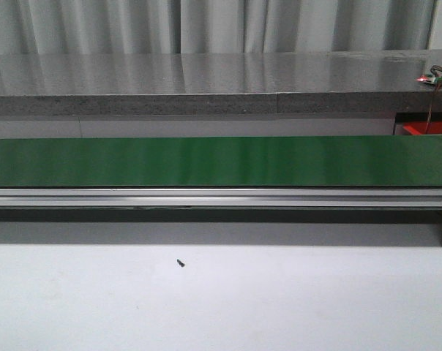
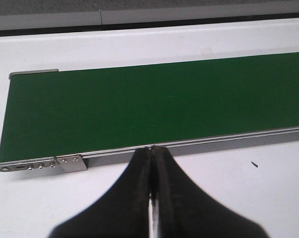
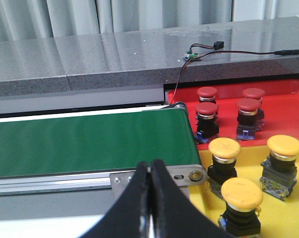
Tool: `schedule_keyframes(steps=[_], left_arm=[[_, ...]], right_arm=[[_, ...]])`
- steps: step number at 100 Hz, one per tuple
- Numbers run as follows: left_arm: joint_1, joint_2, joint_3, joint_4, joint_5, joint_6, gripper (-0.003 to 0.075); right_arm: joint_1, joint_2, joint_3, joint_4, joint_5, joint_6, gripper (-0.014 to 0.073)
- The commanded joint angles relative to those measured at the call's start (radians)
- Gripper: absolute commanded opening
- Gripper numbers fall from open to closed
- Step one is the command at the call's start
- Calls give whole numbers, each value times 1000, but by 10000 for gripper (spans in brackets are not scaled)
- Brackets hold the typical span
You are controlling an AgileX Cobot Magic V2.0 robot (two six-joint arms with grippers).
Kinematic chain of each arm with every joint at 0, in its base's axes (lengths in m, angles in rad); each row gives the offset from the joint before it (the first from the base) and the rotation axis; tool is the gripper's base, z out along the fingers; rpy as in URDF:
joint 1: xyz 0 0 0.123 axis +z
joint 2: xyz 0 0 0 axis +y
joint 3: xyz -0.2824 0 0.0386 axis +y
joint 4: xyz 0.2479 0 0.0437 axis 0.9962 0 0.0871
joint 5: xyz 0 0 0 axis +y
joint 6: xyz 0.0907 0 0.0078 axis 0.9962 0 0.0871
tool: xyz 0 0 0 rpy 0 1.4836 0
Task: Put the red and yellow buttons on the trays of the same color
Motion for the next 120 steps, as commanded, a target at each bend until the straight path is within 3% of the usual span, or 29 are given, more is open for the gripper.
schedule_keyframes(steps=[1,47,72,94,107,120], left_arm=[[-9,-7,-25,-23,-55,1,-20],[-9,-10,-18,-14,-84,1,-20],[-9,-90,133,-11,-451,1,-20],[-7,-205,306,123,-680,-58,-20],[-5,-278,420,242,-775,-233,-20],[9,-353,500,265,-786,-244,-20]], right_arm=[[-5,-18,-17,-13,-76,-1,-106],[-5,-18,-17,-13,-76,-1,-106],[-5,-18,-17,-13,-76,-1,-106],[-5,-18,-17,-13,-76,-1,-106],[-5,-18,-17,-13,-76,-1,-106],[-5,-18,-17,-13,-76,-1,-106]])
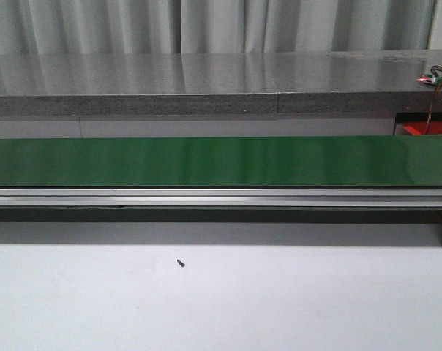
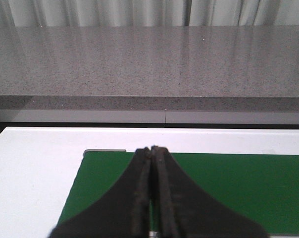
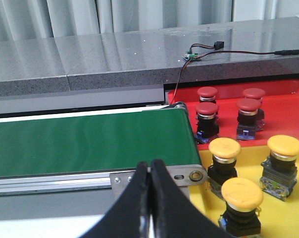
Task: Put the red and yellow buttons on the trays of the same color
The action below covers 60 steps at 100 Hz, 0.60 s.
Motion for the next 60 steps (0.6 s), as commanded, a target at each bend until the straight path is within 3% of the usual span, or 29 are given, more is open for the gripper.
schedule_keyframes(steps=[1,60], left_arm=[[11,-49,23,23,-102,-33,-20],[46,-473,385,13,-141,-33,-20]], right_arm=[[-5,-18,-17,-13,-76,-1,-106],[-5,-18,-17,-13,-76,-1,-106]])
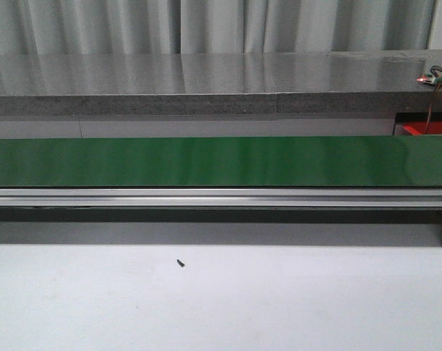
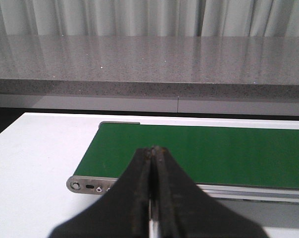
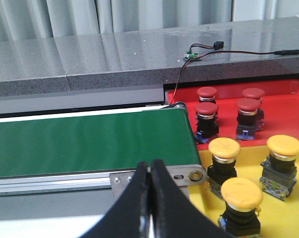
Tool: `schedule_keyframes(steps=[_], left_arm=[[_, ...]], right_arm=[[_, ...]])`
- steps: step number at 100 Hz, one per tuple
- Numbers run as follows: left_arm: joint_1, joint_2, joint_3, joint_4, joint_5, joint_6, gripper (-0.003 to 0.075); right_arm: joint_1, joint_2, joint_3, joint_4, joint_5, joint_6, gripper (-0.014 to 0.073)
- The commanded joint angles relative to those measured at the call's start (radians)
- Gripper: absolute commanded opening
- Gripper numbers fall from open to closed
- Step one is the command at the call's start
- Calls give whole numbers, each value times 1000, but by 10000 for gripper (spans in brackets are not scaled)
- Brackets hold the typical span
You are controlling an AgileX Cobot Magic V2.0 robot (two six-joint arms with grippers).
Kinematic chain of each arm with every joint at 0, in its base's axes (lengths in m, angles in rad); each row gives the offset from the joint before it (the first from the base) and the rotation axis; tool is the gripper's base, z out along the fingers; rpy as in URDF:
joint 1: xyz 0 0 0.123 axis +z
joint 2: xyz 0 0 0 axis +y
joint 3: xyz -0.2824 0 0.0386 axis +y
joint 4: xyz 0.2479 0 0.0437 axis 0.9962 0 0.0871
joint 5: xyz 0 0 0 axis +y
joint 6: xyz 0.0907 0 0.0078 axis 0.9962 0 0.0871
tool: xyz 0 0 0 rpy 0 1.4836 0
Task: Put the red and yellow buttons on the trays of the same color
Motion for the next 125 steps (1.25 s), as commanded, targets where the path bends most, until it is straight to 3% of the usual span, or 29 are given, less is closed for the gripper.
schedule_keyframes(steps=[1,22,36,125], left_arm=[[-1,-35,18,-14,-104,-9,-20],[-1,-139,106,-16,-120,-9,-20],[-1,-139,174,-22,-209,-9,-20],[-1,-139,172,-22,-203,-9,-20]], right_arm=[[-5,-18,-17,-13,-76,-1,-106],[-5,-18,-17,-13,-76,-1,-106],[-5,-18,-17,-13,-75,-1,-106],[-5,-18,-17,-13,-74,-1,-106]])
